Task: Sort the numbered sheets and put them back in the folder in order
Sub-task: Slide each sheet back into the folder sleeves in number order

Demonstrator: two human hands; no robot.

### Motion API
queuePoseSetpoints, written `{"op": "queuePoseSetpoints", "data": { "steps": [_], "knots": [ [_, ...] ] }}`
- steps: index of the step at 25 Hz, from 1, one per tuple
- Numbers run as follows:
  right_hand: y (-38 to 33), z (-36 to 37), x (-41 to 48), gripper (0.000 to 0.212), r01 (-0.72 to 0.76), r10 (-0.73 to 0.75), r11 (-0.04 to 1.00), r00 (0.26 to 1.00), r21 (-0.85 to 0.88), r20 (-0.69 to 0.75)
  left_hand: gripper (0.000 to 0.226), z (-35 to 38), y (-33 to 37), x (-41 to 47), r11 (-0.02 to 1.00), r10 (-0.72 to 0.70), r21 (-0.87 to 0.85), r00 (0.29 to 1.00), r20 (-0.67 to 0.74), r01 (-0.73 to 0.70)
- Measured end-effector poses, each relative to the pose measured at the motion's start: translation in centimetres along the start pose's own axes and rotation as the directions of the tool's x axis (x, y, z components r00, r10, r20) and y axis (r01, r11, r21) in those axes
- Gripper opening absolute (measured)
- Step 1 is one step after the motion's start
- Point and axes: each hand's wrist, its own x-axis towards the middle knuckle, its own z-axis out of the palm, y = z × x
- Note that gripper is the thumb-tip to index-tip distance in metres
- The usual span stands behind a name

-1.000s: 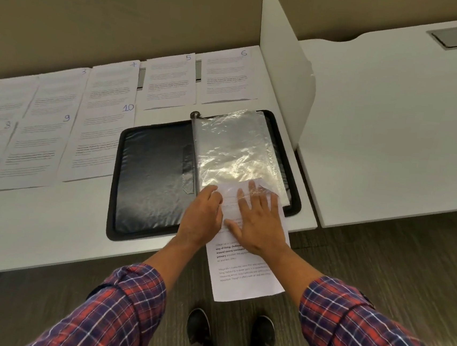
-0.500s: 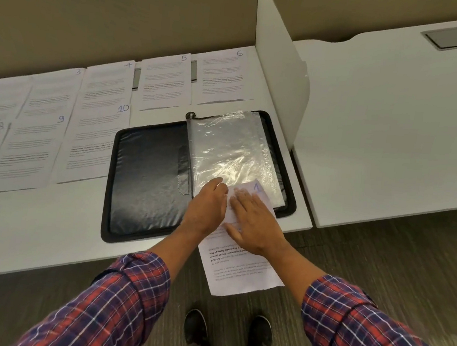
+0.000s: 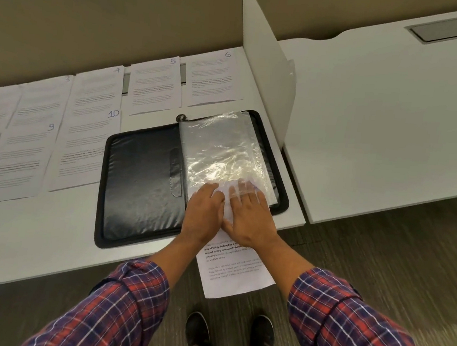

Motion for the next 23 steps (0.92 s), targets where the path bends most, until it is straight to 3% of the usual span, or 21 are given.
{"op": "queuePoseSetpoints", "data": {
  "steps": [2, 4, 6, 7, 10, 13, 17, 20, 23],
  "knots": [
    [0.1, -0.4, -0.1, 0.070, 0.094, -0.090, 0.994, 0.993, 0.048, -0.070, 0.011, -0.3, -0.1, 0.2, 0.998, -0.028, -0.063, 0.999, 0.027, 0.029],
    [0.4, -0.2, -1.4, 0.046, 0.108, -0.078, 0.988, 0.965, 0.107, -0.249, 0.010, -0.6, -0.2, 0.2, 0.997, -0.030, -0.063, 0.998, 0.048, 0.033],
    [0.8, 0.1, -3.6, 0.034, -0.078, 0.163, 0.973, 0.897, 0.216, -0.410, 0.014, -0.8, -0.2, 0.1, 0.998, -0.028, -0.055, 0.998, 0.053, 0.031],
    [0.9, 0.4, -4.7, 0.033, -0.198, 0.307, 0.939, 0.852, 0.282, -0.424, 0.016, -0.7, -0.1, 0.1, 0.998, -0.027, -0.048, 0.998, 0.055, 0.029],
    [1.0, 1.2, -7.3, 0.042, -0.433, 0.610, 0.764, 0.728, 0.479, -0.314, 0.024, -0.6, -0.2, 0.0, 1.000, -0.002, -0.012, 0.996, 0.085, 0.003],
    [0.8, 1.0, -8.6, 0.056, -0.442, 0.744, 0.564, 0.638, 0.697, -0.197, 0.034, -0.1, -0.3, 0.3, 0.997, 0.017, 0.071, 0.987, 0.159, -0.028],
    [1.2, 0.8, -10.6, 0.066, -0.477, 0.852, 0.093, 0.492, 0.874, 0.177, 0.042, 0.6, -0.4, 1.3, 0.993, -0.008, 0.115, 0.971, 0.240, -0.020],
    [2.4, 1.4, -13.1, 0.045, -0.502, 0.712, -0.136, 0.550, 0.854, 0.436, 0.045, 0.7, 0.0, 1.4, 0.994, -0.027, 0.105, 0.964, 0.266, -0.002],
    [3.1, 1.6, -14.7, 0.034, -0.436, 0.601, -0.232, 0.639, 0.869, 0.481, 0.052, 0.4, 0.6, 1.5, 0.992, -0.049, 0.124, 0.949, 0.312, 0.011]
  ]
}}
